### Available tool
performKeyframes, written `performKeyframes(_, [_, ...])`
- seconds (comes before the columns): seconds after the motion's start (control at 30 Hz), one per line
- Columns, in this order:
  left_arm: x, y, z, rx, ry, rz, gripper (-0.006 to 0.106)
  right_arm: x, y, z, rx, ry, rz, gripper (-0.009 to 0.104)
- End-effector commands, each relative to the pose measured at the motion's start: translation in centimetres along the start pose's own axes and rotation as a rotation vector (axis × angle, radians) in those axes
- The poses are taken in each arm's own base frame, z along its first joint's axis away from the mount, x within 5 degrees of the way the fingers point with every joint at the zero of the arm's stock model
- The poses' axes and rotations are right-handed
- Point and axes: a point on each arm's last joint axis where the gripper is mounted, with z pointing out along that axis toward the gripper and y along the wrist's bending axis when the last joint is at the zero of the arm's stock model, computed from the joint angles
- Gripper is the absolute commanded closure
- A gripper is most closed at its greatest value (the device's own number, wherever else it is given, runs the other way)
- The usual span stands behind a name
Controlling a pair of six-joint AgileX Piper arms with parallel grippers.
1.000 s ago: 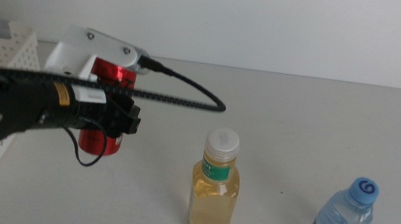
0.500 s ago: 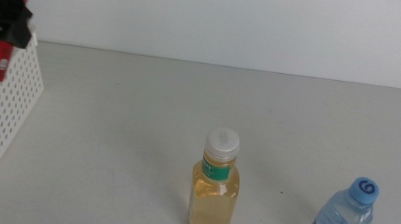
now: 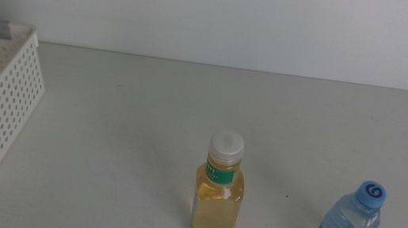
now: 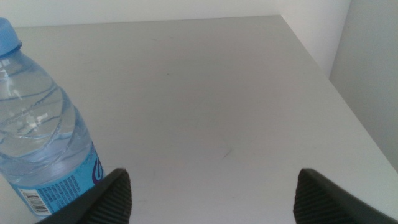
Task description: Use arms to grab the bottles and put them into the dustbin to the left of the table.
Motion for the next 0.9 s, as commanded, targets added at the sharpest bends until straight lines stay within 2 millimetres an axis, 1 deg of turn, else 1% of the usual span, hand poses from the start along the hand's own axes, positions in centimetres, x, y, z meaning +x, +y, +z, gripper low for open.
performKeyframes(0.0, [-1.5,0.7,-1.8,-0.053,-0.152,-0.002,0.102,-0.8,0.0,-0.2,0.001,-0.087,-0.032,0.028])
performKeyframes(0.13, [-1.9,1.3,0.8,-0.074,-0.129,0.002,0.102,-0.8,0.0,-0.2,0.001,-0.087,-0.032,0.028])
performKeyframes(0.33, [-1.8,2.0,4.5,-0.078,-0.051,0.014,0.102,-0.8,0.0,-0.2,0.001,-0.087,-0.032,0.028])
performKeyframes(0.5, [-1.6,2.1,6.7,-0.060,-0.009,-0.011,0.102,-0.8,0.0,-0.2,0.001,-0.087,-0.032,0.028])
performKeyframes(0.57, [-1.5,2.2,7.5,-0.054,0.008,-0.013,0.100,-0.8,0.0,-0.2,0.001,-0.087,-0.032,0.028])
performKeyframes(0.67, [-1.3,2.2,8.1,-0.049,0.025,-0.014,0.096,-0.8,0.0,-0.2,0.001,-0.087,-0.032,0.028])
performKeyframes(0.8, [-1.3,2.0,8.4,-0.031,0.032,-0.027,0.085,-0.8,0.0,-0.2,0.001,-0.087,-0.032,0.028])
performKeyframes(0.87, [-1.3,2.0,8.4,-0.027,0.031,-0.030,0.077,-0.8,0.0,-0.2,0.001,-0.087,-0.032,0.028])
